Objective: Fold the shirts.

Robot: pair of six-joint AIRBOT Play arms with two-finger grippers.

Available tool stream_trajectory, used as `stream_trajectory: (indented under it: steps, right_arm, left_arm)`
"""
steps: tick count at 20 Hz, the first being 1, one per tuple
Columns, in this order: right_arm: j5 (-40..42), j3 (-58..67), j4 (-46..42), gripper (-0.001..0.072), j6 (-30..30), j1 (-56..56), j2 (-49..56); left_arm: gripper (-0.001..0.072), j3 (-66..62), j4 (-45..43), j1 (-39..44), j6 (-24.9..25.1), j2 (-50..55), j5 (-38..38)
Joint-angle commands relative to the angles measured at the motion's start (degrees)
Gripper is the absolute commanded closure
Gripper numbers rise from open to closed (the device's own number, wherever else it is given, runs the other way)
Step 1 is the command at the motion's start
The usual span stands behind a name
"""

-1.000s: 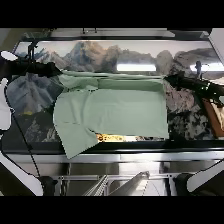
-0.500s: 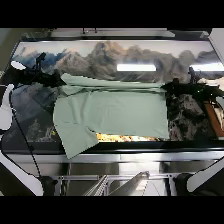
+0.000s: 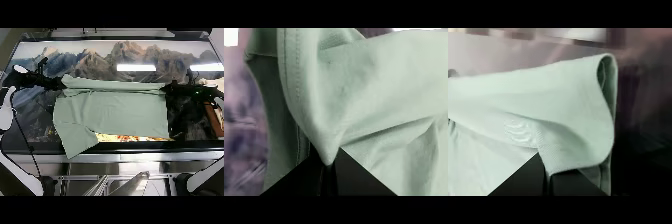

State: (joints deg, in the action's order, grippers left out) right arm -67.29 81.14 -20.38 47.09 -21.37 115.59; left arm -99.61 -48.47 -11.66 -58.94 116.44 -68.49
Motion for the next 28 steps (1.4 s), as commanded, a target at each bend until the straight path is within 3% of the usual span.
stream_trajectory:
  steps: [1, 2, 3, 4, 5, 6, 9, 12, 14, 17, 22, 28]
  right_arm:
    - [-2.2, 0.0, -0.7, 0.062, -1.6, 0.0, -1.5]
    - [-2.2, 0.0, -1.3, 0.055, -1.7, 0.0, -2.4]
    - [-2.0, 0.0, -2.3, 0.055, -1.7, 0.0, -3.5]
    - [-1.7, 0.1, -3.4, 0.0549, -1.7, 0.0, -4.5]
    - [-1.7, 0.7, -5.4, 0.0527, -1.7, 0.2, -5.4]
    - [-1.5, 1.4, -7.6, 0.0402, -1.0, 0.5, -6.0]
    - [-1.4, 3.9, -15.0, 0.0392, 4.2, 2.4, -7.3]
    - [-1.2, 6.5, -30.0, 0.0392, 13.8, 4.7, -10.8]
    - [-1.9, 6.8, -37.4, 0.0395, 18.6, 5.5, -14.5]
    - [-6.5, 6.3, -39.5, 0.0395, 21.9, 4.6, -19.5]
    - [-14.8, -7.3, -40.3, 0.0395, 23.5, 1.8, -27.0]
    - [-8.7, -34.1, -39.6, 0.0387, 26.7, -2.7, -39.6]
  left_arm:
    - [0.0694, 0.1, 0.7, 0.0, 0.0, 0.0, -2.5]
    - [0.0692, 0.0, 0.7, 0.0, 0.0, -0.2, -3.3]
    - [0.059, 0.1, 0.7, 0.0, 0.0, -0.7, -3.6]
    - [0.0416, 0.1, 0.8, 0.0, 0.0, -1.3, -3.5]
    - [0.0416, 0.0, 0.8, 0.0, 0.0, -1.9, -3.3]
    - [0.0417, 0.0, 0.4, 0.0, 0.0, -2.4, -3.3]
    - [0.0416, -0.6, 0.4, 0.0, 0.0, -3.4, -4.6]
    - [0.0416, -7.4, 0.3, -0.4, -0.9, -3.4, -13.6]
    - [0.0417, -13.0, -0.2, -1.6, -6.3, -3.4, -19.6]
    - [0.0417, -16.0, -1.5, -3.7, -12.5, -4.1, -28.2]
    - [0.0417, 9.0, -8.4, -6.5, -13.0, -17.4, -25.2]
    - [0.0417, 46.9, -12.3, -9.6, -13.0, -35.1, -15.2]
